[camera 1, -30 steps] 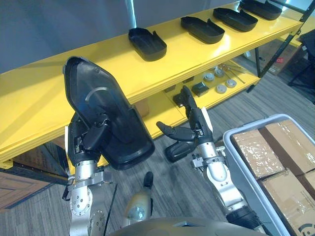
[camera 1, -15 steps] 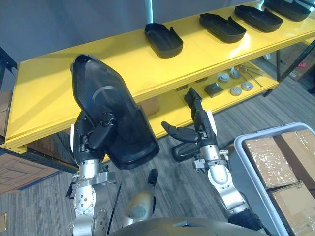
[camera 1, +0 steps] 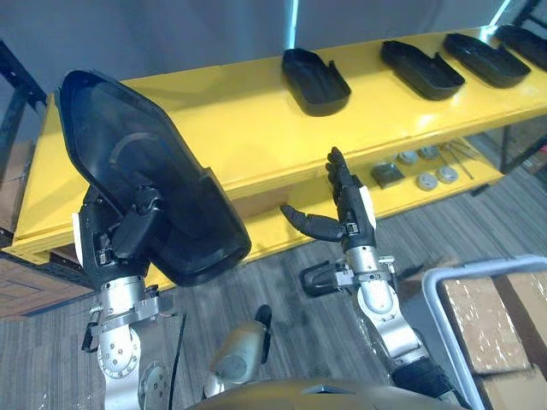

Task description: Walk over and take three plastic housings, then place them on the shelf

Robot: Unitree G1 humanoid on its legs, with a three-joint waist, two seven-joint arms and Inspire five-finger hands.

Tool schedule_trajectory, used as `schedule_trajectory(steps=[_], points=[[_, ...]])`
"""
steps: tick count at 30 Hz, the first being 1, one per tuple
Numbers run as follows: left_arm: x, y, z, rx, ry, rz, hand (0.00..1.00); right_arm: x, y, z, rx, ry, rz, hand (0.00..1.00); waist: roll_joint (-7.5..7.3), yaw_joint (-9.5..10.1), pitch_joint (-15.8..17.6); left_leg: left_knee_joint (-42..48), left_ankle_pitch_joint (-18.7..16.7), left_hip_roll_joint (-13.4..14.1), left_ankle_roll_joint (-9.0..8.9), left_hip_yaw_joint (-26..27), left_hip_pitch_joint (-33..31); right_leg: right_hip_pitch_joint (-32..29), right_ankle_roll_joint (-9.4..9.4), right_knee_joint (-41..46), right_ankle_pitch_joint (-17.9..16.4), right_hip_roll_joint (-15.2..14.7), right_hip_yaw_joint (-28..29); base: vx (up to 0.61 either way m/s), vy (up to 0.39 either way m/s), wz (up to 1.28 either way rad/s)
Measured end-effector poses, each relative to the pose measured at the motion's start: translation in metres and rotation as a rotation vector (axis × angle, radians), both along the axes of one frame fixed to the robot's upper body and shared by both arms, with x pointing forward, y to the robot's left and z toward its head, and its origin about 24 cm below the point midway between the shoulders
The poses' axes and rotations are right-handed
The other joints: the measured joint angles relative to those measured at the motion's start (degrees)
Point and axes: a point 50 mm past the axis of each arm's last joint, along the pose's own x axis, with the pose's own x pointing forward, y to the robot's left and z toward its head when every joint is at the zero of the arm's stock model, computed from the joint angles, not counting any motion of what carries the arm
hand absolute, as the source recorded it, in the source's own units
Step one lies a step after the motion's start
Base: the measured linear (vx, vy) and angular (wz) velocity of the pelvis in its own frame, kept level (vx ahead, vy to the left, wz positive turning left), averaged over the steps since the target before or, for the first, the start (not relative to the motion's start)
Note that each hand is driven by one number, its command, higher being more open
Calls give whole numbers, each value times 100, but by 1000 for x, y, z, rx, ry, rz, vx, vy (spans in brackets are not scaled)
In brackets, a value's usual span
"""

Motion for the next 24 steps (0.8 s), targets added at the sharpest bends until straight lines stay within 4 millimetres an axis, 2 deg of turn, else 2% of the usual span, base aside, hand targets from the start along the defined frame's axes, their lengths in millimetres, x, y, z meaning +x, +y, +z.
schedule_trajectory(steps=[1, 2, 3, 4, 5, 6, 7, 9, 10, 11, 12, 13, 14, 15, 16, 17, 19, 21, 24], points=[[0, 1, -1, -7, 1, 14, 0, 3, 0, 2, -4, -8, 3, 100, 56, -64, 35, -81, -11, -44, 82, -118, 173, -306, -81, 606, -484, 15, 49, 289, 28, 35], [-1, 2, -2, -13, 5, 24, 0, 4, -1, 2, -11, -10, 3, 100, 133, -104, 81, -117, -29, -37, 106, -184, 308, -402, -121, 760, -731, 90, 55, 257, 54, 30], [0, 2, -3, -19, 11, 25, 0, 5, -4, 2, -22, -10, -2, 100, 261, -141, 141, -194, -51, -8, 139, -280, 540, -491, -251, 767, -997, 257, 23, 206, 63, 46], [2, 0, -2, -19, 5, 12, 0, 6, -12, 2, -31, -13, -20, 100, 344, -265, 129, -278, -109, 0, 171, -463, 768, -748, -412, 373, -1197, 585, 160, 175, 51, 59], [4, -2, -1, -21, -3, 2, 0, 7, -15, 4, -29, -19, -34, 100, 362, -314, 121, -270, -152, -1, 144, -566, 808, -868, -437, 129, -1213, 745, 308, 177, -25, 92], [12, -8, 1, -28, -19, -30, 0, 6, -25, 8, -27, -39, -70, 100, 383, -395, 110, -260, -199, -2, 114, -809, 838, -1122, -416, -463, -1198, 1061, 699, 146, -67, 87], [15, -11, 0, -34, -23, -47, 0, 6, -30, 10, -27, -51, -86, 100, 385, -455, 109, -260, -205, -2, 105, -938, 842, -1218, -358, -756, -1159, 1173, 894, 147, -92, 113], [21, -20, -8, -58, 10, -89, 0, 1, -42, 16, -29, -83, -122, 100, 371, -543, 101, -265, -264, -15, 66, -1257, 951, -1427, -76, -1656, -953, 1385, 1460, 129, -161, 96], [19, -22, -17, -68, 55, -95, 0, -3, -42, 20, -24, -99, -117, 100, 324, -587, 70, -266, -345, -57, 20, -1373, 1034, -1402, 23, -1987, -852, 1388, 1614, 147, -223, 63], [18, -23, -20, -71, 72, -96, 0, -5, -41, 23, -20, -111, -111, 100, 270, -591, 37, -270, -397, -92, -9, -1414, 1068, -1364, -10, -2104, -782, 1359, 1651, 177, -266, 59], [16, -22, -23, -71, 90, -93, 0, -8, -39, 28, -13, -134, -97, 100, 73, -590, -59, -284, -532, -182, -106, -1354, 1106, -1178, -1, -2400, -762, 1242, 1600, 255, -388, 59], [15, -22, -25, -84, 101, -88, 0, -9, -39, 34, -14, -160, -89, 100, -14, -586, -103, -256, -641, -91, -189, -1061, 1146, -956, 109, -2678, -262, 1137, 1428, 273, -408, 67], [14, -23, -27, -92, 109, -87, 0, -10, -40, 37, -14, -171, -89, 100, 31, -590, -126, -262, -678, 91, -292, -869, 1208, -813, 120, -2788, 4, 1172, 1260, 231, -352, 52], [13, -24, -28, -101, 117, -84, 0, -10, -41, 37, -17, -173, -92, 100, 112, -578, -152, -267, -701, 217, -346, -830, 1225, -726, 113, -2854, 15, 1262, 1159, 171, -251, 41], [12, -24, -28, -108, 120, -81, 0, -9, -43, 37, -21, -174, -98, 100, 234, -558, -232, -292, -702, 430, -507, -792, 1221, -540, 38, -3093, 86, 1423, 977, 224, -258, 36], [12, -24, -26, -110, 108, -77, 0, -9, -46, 38, -16, -176, -109, 100, 308, -536, -278, -399, -669, 589, -591, -735, 1251, -421, -17, -3277, 132, 1560, 865, 219, -237, 33], [12, -25, -21, -114, 87, -73, 0, -8, -52, 40, -19, -181, -137, 100, 359, -506, -309, -630, -611, 724, -679, -692, 1352, -281, -31, -3455, 141, 1665, 732, 205, -178, 26], [12, -26, -20, -118, 79, -72, 0, -8, -60, 41, -15, -181, -171, 100, 376, -509, -341, -774, -563, 786, -681, -527, 1422, -152, -33, -3584, 142, 1699, 622, 138, -81, 28], [13, -27, -19, -112, 76, -90, 0, -13, -74, 35, 14, -157, -244, 100, 342, -612, -408, -827, -463, 775, -599, 35, 1420, 58, -34, -3693, 141, 1607, 326, 80, 8, 42]])
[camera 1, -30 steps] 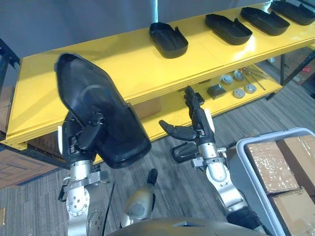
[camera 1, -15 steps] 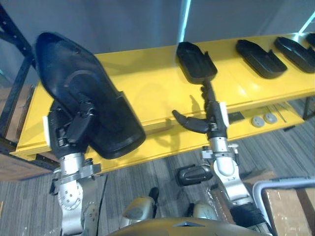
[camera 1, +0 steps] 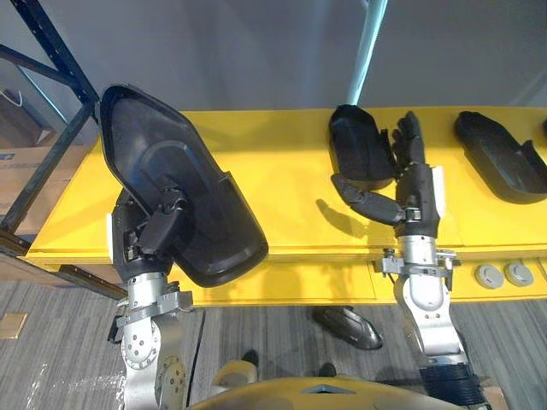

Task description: Walk over and take three plastic housings, then place them on the shelf

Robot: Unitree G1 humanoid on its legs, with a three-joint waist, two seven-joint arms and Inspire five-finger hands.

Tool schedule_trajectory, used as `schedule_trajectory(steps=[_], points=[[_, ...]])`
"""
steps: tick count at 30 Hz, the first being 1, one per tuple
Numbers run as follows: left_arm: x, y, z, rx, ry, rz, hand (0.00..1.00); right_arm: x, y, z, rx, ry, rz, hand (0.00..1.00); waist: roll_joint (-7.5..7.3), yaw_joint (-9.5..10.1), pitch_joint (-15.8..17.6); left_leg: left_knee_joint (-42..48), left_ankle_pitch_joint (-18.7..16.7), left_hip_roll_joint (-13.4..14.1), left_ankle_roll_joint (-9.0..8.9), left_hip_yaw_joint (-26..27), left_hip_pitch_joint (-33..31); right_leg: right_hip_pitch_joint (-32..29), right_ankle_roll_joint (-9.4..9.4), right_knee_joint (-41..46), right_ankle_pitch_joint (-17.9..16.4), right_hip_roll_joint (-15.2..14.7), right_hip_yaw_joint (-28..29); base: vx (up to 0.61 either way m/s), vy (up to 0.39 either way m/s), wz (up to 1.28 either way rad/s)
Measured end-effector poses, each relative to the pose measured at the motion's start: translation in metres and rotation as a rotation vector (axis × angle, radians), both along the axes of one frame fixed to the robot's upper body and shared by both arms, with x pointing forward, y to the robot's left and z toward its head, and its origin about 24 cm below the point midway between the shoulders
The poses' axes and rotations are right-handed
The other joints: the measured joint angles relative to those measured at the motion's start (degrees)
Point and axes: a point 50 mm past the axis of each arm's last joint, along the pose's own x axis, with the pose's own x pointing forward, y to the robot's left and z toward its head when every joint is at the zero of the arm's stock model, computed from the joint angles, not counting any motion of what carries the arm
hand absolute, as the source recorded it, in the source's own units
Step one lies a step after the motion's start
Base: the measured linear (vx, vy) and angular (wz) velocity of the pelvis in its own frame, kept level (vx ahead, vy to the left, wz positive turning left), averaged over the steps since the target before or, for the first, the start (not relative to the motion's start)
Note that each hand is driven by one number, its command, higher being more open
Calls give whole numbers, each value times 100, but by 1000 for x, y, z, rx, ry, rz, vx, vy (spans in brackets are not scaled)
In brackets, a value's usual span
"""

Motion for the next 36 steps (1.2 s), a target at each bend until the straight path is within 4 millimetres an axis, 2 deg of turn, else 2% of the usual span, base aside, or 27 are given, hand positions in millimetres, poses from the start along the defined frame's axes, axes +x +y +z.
schedule_trajectory(steps=[3, 7, 8, 9, 10, 16, 24, 28, 34, 36], points=[[0, 1, 1, 11, -5, -8, 0, -10, -5, -13, 41, 51, -55, 100, -97, -6, -88, -271, 206, -90, 19, 122, 117, 84, -5, 1, -4, -107, -136, 43, 66, 38], [0, 2, 1, 19, 0, -7, 0, -11, -2, -16, 68, 59, -58, 100, -121, -26, -102, -579, 375, -190, 44, 158, 196, 118, -14, -24, -12, -220, -211, -56, 44, 17], [0, 2, 1, 24, 0, -9, 0, -11, -2, -17, 71, 61, -56, 100, -123, -42, -116, -652, 307, -160, 85, 379, 204, 151, -13, -75, -12, -244, -216, -114, 32, 20], [0, 3, 1, 30, 1, -12, 0, -11, -2, -17, 79, 61, -51, 100, -120, -81, -118, -650, 314, -46, 85, 848, 197, 184, 18, -112, 8, -265, -233, -138, 34, 20], [0, 3, 1, 30, 1, -11, 0, -10, -1, -17, 79, 63, -49, 100, -109, -115, -126, -665, 414, -14, 110, 1033, 204, 190, 39, -111, 21, -275, -239, -125, 36, 12], [-1, 6, 2, 38, -2, -1, 0, -10, 9, -19, 98, 67, -7, 100, -124, -149, -151, -1045, 655, 1, 118, 1223, 407, 144, 68, -194, 63, -234, -79, -60, 14, -13], [3, -7, 3, 51, -19, -92, 0, -10, 10, -17, 102, 56, 26, 100, -99, -224, -227, -1108, 739, 8, 107, 1419, 483, 138, 147, -267, 168, -229, 19, 21, 6, -9], [12, -11, 13, 124, -58, -134, 0, -12, 14, -4, 130, -17, 117, 100, -100, -276, -295, -1105, 719, 12, 100, 1492, 520, 154, 149, -293, 190, -223, 93, 15, 5, -9], [33, -24, 33, 205, -135, -218, 0, -22, 24, 31, 104, -201, 248, 100, -81, -328, -400, -1030, 523, 38, 118, 1769, 610, 160, 160, -302, 222, -226, 302, -19, 16, -19], [38, -30, 37, 203, -144, -245, 0, -25, 25, 38, 97, -238, 253, 100, -78, -364, -462, -1030, 512, 54, 116, 1840, 612, 142, 161, -304, 225, -223, 324, 5, 7, -10]])
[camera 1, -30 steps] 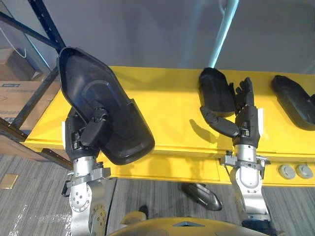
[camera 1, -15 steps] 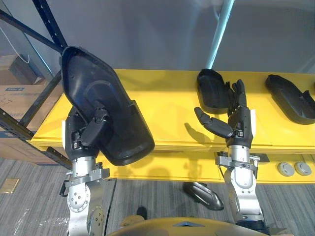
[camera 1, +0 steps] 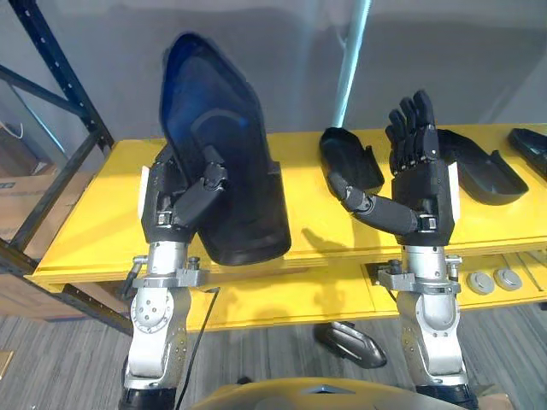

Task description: Walk over and take three plastic housings, then place them on the shelf

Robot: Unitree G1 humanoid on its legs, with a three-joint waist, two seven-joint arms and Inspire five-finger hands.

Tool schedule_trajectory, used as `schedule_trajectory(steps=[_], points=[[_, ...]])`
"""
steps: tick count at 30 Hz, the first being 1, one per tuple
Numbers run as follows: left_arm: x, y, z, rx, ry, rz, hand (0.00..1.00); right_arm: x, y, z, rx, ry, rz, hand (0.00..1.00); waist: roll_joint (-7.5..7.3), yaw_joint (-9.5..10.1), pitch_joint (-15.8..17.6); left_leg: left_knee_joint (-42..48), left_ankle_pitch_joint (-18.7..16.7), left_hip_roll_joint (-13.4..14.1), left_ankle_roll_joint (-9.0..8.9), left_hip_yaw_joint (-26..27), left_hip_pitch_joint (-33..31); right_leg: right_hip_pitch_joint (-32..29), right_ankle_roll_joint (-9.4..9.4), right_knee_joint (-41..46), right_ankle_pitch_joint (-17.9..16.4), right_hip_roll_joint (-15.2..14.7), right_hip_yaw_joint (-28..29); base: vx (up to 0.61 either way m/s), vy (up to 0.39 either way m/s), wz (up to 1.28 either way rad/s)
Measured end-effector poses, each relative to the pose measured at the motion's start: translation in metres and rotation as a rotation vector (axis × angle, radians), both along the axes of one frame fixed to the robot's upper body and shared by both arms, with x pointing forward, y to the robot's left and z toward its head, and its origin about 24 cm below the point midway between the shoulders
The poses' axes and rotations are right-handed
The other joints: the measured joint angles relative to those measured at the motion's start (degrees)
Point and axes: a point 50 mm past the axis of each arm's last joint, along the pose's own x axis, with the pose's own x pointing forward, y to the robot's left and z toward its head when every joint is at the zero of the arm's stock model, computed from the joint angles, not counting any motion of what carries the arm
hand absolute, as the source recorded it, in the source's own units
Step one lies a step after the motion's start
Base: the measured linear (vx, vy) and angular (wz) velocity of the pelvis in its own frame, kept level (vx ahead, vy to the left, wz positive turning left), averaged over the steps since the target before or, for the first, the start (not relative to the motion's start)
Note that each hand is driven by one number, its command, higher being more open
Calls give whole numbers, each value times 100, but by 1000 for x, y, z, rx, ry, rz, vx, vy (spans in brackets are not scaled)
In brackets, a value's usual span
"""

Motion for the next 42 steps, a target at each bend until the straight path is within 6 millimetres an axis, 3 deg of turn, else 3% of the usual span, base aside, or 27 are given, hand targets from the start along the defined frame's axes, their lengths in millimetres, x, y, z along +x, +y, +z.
schedule_trajectory(steps=[5, 9, 15, 19, 25, 32, 38, 42], points=[[10, -11, 5, 32, 15, -67, 0, -2, 2, 4, -8, -22, 12, 100, -4, -100, -26, -6, -42, 62, -21, 286, 91, 7, 1, 0, 2, 25, 117, 14, 5, -14], [34, -20, 5, 64, 45, -101, 0, -4, 5, 8, 3, -44, 57, 100, 7, -113, -32, -7, -68, 100, -40, 524, 164, -5, 2, 1, 7, 47, 248, 13, 11, -15], [69, -13, -17, 73, 185, -12, 0, -5, 12, 8, -31, -44, 113, 100, 24, -345, -56, 29, -147, 149, -87, 750, 214, -58, -4, 2, 12, 91, 431, 22, 10, -17], [83, -7, -30, 88, 258, 31, 0, -5, 9, 9, -65, -43, 135, 100, 62, -426, -65, 201, -226, 168, -116, 895, 213, -63, -5, 4, 12, 89, 581, 40, 19, -17], [103, 2, -25, 97, 286, 101, 0, -4, 8, 17, -93, -86, 212, 100, 173, -580, -66, 308, -339, 171, -141, 1039, 173, -148, -6, 25, 9, 83, 736, 14, 17, -12], [116, 4, -29, 103, 371, 135, 0, -7, 8, 23, -138, -113, 248, 100, 262, -644, -21, 370, -372, 173, -130, 1118, 182, -163, -6, 40, 9, 82, 828, -1, 9, -6], [117, 37, -65, 82, 600, 250, 0, -8, 7, 24, -127, -127, 263, 100, 264, -784, -15, 464, -571, 219, -131, 1369, 310, -161, -6, 104, 9, 110, 1059, -12, 16, -19], [114, 48, -78, 62, 682, 287, 0, -11, 3, 26, -102, -152, 272, 100, 261, -821, -12, 599, -674, 254, -136, 1464, 305, -161, -5, 113, 10, 110, 1128, 0, 7, -11]])
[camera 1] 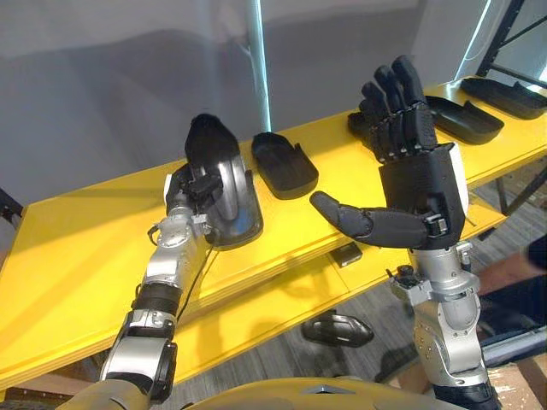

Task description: Walk over and take three plastic housings, then place them on the shelf

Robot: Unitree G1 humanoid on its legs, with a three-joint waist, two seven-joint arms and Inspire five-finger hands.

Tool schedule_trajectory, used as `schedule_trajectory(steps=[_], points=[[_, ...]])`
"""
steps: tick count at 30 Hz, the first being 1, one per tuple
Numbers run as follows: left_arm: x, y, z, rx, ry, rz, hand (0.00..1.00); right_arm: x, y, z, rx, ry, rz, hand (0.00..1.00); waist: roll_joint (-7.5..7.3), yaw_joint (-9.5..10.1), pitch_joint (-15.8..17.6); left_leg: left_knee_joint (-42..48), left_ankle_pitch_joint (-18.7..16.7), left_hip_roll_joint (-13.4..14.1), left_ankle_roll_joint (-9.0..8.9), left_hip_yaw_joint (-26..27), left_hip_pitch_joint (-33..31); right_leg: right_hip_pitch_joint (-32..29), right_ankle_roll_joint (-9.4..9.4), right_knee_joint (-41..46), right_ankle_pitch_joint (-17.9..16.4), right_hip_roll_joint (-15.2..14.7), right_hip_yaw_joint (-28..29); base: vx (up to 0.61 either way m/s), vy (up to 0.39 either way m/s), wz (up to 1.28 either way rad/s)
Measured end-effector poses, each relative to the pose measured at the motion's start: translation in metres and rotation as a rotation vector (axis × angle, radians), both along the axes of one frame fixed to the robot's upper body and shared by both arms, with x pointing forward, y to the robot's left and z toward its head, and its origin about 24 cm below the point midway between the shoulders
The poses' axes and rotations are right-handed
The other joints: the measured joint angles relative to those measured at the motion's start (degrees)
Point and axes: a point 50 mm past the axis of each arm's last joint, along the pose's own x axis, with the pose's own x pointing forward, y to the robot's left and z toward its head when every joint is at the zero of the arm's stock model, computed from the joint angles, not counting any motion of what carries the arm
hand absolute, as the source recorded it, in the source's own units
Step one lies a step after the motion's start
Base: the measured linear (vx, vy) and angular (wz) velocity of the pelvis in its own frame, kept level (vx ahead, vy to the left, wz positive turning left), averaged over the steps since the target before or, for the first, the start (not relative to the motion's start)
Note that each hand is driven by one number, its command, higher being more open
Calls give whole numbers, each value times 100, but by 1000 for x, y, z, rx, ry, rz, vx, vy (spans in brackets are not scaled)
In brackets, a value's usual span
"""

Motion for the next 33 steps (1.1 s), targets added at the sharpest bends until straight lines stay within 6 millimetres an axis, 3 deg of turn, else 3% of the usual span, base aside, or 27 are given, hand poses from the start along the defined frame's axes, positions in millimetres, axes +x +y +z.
schedule_trajectory(steps=[6, 17, 28, 29, 33], points=[[7, 5, 5, 10, 29, -2, 0, 0, -1, -1, 0, 3, -8, 100, -13, -4, 24, 67, 3, 0, -2, -30, -18, 26, 1, 1, 0, -13, -3, 3, 0, 3], [9, 10, -4, -26, 143, -33, 0, 3, -4, -3, 30, 54, -50, 100, -9, 82, 283, 90, -11, -7, 22, -226, -28, 143, 0, 4, 0, -37, -133, -6, 1, 8], [15, 30, 11, 27, 127, 8, 0, 4, -1, -3, 25, 61, -40, 100, -7, 83, 398, 132, 15, -9, 26, -368, -122, 136, -2, 4, -2, -42, -244, -1, -2, 5], [14, 32, 11, 26, 131, 6, 100, 4, -1, -3, 26, 62, -41, 100, -7, 85, 402, 152, 15, -7, 26, -380, -134, 135, -4, 4, -3, -42, -251, -6, -4, 8], [13, 34, 8, 17, 155, 13, 100, 5, 0, -2, 30, 60, -37, 100, -11, 98, 437, 184, 14, -3, 25, -399, -150, 144, -12, 4, -8, -43, -252, -10, -2, 1]])
